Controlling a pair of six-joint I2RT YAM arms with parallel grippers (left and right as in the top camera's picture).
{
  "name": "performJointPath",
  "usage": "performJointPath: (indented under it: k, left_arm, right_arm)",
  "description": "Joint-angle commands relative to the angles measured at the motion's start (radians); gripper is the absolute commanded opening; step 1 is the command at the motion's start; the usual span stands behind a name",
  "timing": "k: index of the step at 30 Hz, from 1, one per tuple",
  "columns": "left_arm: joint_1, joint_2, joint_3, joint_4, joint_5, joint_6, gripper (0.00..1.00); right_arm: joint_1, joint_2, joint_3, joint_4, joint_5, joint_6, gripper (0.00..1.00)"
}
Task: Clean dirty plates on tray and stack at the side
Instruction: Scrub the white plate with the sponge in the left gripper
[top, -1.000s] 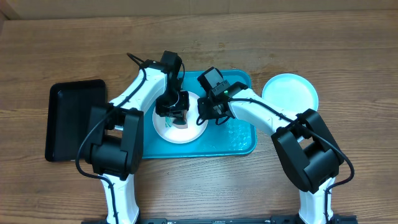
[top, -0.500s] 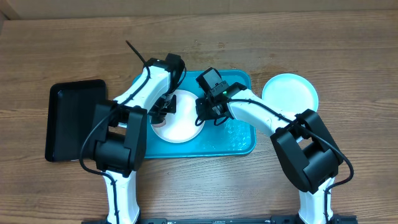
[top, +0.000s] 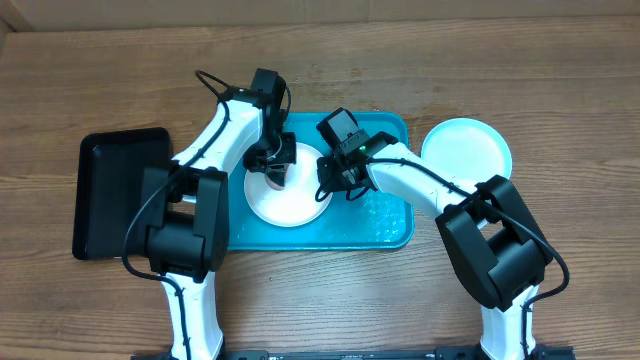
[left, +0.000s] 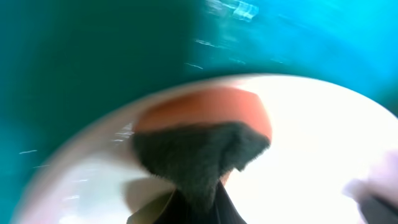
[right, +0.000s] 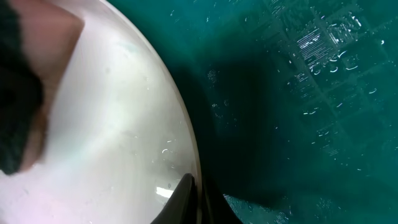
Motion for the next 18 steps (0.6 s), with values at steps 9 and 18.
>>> performJointPath:
  k: [9, 18]
  left_arm:
    - [-0.011, 0.035, 0.000, -0.163, -0.021, 0.226, 0.04]
    - [0.082, 0.032, 0.076, -0.272, -0.444, -0.116, 0.04]
  right_arm:
    - [-0.007, 0.023, -0.004, -0.012, 0.040, -0.004, 0.05]
    - [-0.007, 0.023, -0.004, -0.014, 0.045, -0.003, 0.05]
